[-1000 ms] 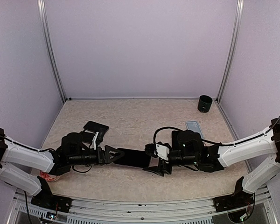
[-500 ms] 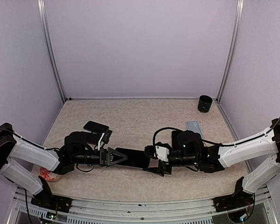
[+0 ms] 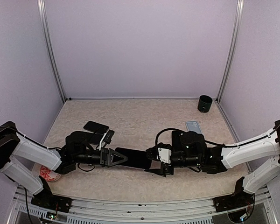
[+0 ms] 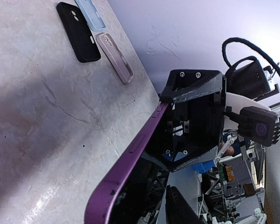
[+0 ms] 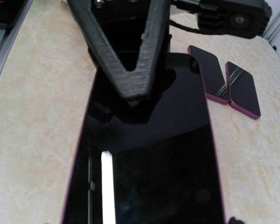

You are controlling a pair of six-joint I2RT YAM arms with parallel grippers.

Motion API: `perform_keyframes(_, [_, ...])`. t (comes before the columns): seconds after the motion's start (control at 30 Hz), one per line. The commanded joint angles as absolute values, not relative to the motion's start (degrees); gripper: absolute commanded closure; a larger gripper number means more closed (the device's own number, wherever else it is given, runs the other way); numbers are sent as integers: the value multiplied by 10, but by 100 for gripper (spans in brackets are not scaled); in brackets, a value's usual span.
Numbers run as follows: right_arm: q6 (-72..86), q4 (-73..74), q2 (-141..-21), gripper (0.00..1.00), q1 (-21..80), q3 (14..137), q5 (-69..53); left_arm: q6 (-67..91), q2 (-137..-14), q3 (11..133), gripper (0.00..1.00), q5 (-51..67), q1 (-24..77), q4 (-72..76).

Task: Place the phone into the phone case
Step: Pass from the right arm to the left

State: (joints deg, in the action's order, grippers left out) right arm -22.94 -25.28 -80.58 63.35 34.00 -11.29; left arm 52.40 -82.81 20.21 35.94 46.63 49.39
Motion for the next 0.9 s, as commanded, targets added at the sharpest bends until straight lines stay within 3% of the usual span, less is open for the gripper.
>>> perform_keyframes(0.0, [-239, -278, -780, 53, 640, 330, -106, 528, -838, 221, 70, 383, 467, 546])
perform_keyframes(0.3, [-237, -284, -778, 52, 640, 323, -102, 541, -857, 214, 98, 398, 469, 584])
perform_keyframes(0.43, [-235, -289, -775, 47, 640, 320, -95, 545, -863, 211, 100, 400, 474, 600])
perform_keyframes(0.5, [-228, -295, -769, 41, 640, 318, -85, 545, -863, 207, 100, 397, 475, 606])
perform_keyframes(0.73, [-190, -300, -724, 2, 640, 308, -40, 521, -834, 196, 100, 373, 475, 586])
perform_keyframes(0.87, [-181, -288, -692, 0, 637, 299, -11, 507, -816, 191, 100, 368, 475, 571])
